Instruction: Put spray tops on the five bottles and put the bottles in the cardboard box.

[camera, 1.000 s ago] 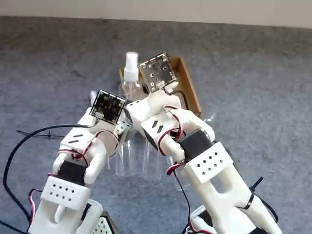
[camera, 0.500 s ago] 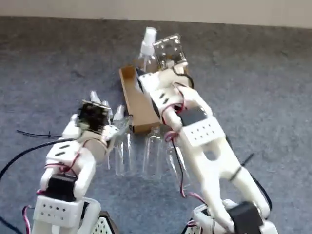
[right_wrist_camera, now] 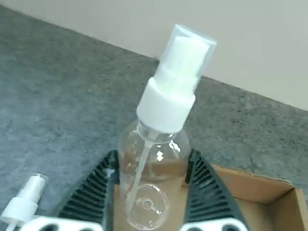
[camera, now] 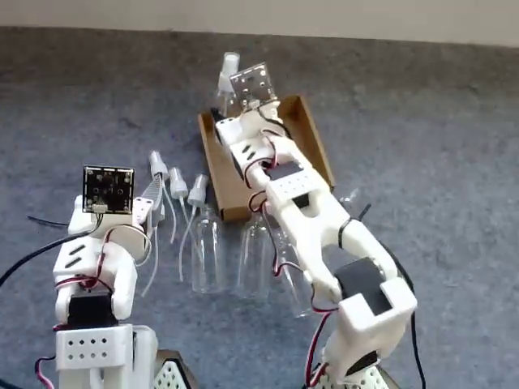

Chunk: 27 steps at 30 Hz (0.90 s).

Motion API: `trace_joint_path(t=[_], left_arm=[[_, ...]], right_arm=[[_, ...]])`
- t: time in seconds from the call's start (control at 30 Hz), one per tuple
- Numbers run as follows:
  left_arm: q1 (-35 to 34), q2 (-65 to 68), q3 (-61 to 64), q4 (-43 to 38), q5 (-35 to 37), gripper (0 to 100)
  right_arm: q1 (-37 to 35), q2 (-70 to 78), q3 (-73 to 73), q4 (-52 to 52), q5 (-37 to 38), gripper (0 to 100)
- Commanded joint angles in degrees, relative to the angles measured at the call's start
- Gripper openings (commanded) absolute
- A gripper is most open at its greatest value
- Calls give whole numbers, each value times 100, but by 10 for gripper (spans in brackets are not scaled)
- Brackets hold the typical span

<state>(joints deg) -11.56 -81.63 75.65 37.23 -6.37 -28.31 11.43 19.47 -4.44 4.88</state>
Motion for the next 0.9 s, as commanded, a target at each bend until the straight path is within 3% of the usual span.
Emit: trace_joint_path(t=[0.0,0.53,0.77,0.87], left_arm=[[-75,-84,-22,-149,35,221],[-75,-92,-22,-141,35,221],[-66,-92,-13,-141,35,221],[-66,-92,-13,-141,35,221]], right_arm=[[4,13,-391,-391,35,4],[-4,479,-382,-611,70,9],[-13,453,-382,-567,79,144],[-66,453,-382,-567,79,153]])
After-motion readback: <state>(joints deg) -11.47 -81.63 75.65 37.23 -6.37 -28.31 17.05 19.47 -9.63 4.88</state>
